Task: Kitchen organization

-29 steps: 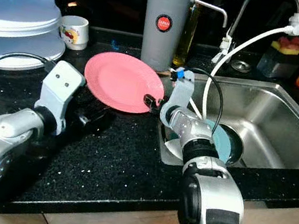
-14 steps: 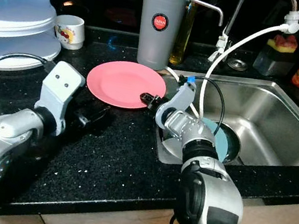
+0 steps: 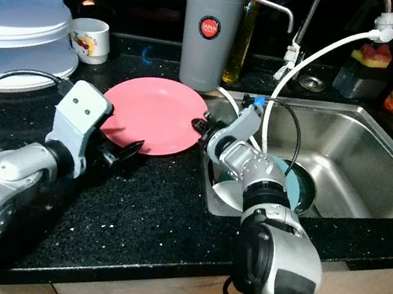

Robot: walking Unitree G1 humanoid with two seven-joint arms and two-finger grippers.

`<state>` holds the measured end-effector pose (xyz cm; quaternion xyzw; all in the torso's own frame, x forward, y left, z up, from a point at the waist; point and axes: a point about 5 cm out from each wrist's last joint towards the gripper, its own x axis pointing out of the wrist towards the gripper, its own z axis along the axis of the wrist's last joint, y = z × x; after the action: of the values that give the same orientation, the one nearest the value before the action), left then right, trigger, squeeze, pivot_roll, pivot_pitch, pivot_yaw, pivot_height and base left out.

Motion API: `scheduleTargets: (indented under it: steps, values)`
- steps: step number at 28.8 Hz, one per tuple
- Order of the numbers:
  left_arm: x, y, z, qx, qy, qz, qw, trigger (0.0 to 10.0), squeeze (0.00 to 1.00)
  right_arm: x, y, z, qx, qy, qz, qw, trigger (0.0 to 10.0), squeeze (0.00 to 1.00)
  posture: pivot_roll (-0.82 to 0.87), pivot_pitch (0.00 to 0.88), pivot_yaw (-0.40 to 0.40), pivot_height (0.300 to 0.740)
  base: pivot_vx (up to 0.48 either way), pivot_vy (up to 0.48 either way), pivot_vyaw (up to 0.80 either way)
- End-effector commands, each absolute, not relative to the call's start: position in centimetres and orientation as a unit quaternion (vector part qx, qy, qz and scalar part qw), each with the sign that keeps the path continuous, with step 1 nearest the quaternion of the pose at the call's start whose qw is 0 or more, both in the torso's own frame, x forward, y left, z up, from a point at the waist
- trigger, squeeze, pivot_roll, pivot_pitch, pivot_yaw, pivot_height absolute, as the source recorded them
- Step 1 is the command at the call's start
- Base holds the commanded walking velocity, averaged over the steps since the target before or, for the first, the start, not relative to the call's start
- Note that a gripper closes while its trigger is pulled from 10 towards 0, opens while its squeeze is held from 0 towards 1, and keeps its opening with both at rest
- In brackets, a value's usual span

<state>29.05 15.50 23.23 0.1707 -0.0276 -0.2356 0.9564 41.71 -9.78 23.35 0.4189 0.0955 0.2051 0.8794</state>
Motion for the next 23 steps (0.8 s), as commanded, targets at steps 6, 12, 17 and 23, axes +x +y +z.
scheduleTargets:
  steps: [6,12,17,23]
  values:
    - [28.8,15.1,23.2,0.171,-0.031,-0.255,0.951,10.0,0.0,42.4,-14.7,26.6,0.427,0.016,0.151,0.891,0.0,0.0,0.03,0.036,-0.046,0.74,0.0,0.0,0.0]
    - [28.5,14.3,23.1,0.176,-0.035,-0.284,0.942,10.0,0.0,42.2,-18.9,30.7,0.289,-0.072,0.109,0.948,0.0,0.0,0.03,0.039,-0.047,0.74,0.0,0.0,0.0]
    - [28.8,13.6,23.1,0.179,-0.038,-0.302,0.936,10.0,0.0,41.5,-21.7,33.5,0.11,-0.107,0.086,0.984,0.0,0.0,0.02,0.045,-0.043,0.74,0.0,0.0,0.0]
    - [29.6,11.8,23.2,0.18,-0.041,-0.347,0.92,10.0,0.0,40.4,-24.0,35.9,-0.107,-0.135,0.054,0.984,0.0,0.0,0.02,0.051,-0.038,0.74,0.0,0.0,0.0]
